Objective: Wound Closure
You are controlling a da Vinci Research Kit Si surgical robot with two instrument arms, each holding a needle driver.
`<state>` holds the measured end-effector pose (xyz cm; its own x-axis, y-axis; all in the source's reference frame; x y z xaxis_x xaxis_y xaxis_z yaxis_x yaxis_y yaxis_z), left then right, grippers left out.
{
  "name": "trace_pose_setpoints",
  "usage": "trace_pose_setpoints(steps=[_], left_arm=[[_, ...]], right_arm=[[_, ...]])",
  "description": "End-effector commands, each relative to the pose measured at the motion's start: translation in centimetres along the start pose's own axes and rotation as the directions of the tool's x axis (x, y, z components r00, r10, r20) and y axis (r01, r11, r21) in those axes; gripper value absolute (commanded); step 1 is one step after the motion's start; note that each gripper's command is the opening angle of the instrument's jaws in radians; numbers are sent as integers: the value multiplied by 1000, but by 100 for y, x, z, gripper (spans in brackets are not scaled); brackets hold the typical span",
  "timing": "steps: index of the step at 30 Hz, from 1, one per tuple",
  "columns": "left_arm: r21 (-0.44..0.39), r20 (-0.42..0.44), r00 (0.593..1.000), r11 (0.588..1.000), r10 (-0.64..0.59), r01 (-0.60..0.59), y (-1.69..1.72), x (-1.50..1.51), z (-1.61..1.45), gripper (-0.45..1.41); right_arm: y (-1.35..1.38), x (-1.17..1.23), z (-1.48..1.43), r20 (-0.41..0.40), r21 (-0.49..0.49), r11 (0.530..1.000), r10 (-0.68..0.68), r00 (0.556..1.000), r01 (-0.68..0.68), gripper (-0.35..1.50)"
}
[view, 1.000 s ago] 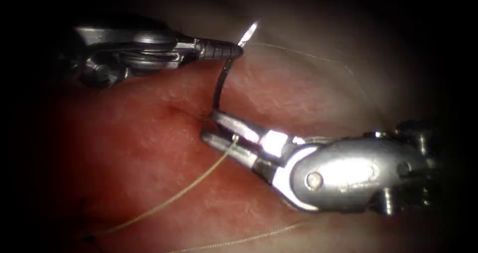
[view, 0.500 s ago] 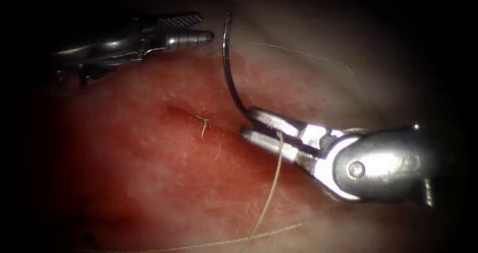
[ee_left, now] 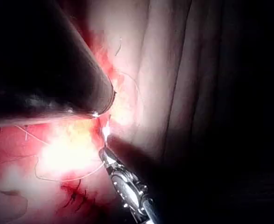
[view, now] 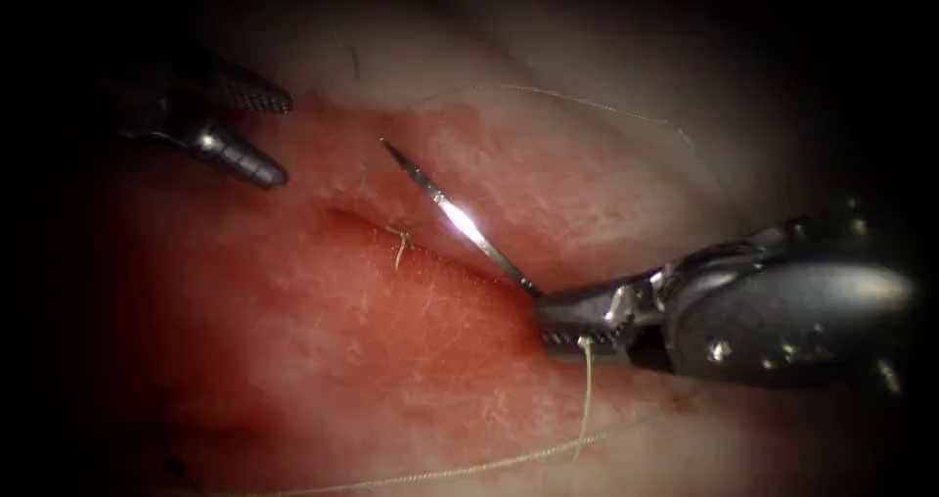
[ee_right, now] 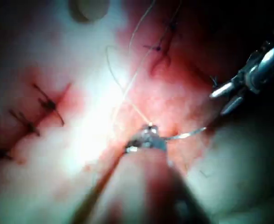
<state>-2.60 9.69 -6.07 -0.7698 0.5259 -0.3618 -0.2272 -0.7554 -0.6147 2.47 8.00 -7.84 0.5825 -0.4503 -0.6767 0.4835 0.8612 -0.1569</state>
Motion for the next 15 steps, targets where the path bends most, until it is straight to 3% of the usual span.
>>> trace_pose_setpoints(steps=[1, 3, 4, 6, 10, 15], left_arm=[[8, 19, 1000, 1000, -2, 1, -2, 6, 11, 73], [53, 100, 995, 999, 4, -10, -4, 28, 27, 73], [53, 100, 995, 999, 4, -10, -4, 28, 27, 73], [77, 136, 991, 997, 4, -14, -6, 48, 40, 73], [100, 182, 982, 993, 41, -60, -2, 65, 59, 73], [79, 259, 963, 992, 78, -101, 5, 64, 72, 72]], right_arm=[[4, 6, 8, 37, 24, 999, -23, 999, 22, -35], [7, 9, 12, 130, 68, 996, -61, 990, 52, -35], [7, 9, 12, 130, 68, 996, -61, 990, 52, -35], [8, 14, 15, 213, 90, 993, -97, 972, 79, -35], [8, 22, 21, 297, 140, 983, -153, 943, 115, -35], [13, 28, 33, 345, 162, 977, -190, 919, 141, -35]])
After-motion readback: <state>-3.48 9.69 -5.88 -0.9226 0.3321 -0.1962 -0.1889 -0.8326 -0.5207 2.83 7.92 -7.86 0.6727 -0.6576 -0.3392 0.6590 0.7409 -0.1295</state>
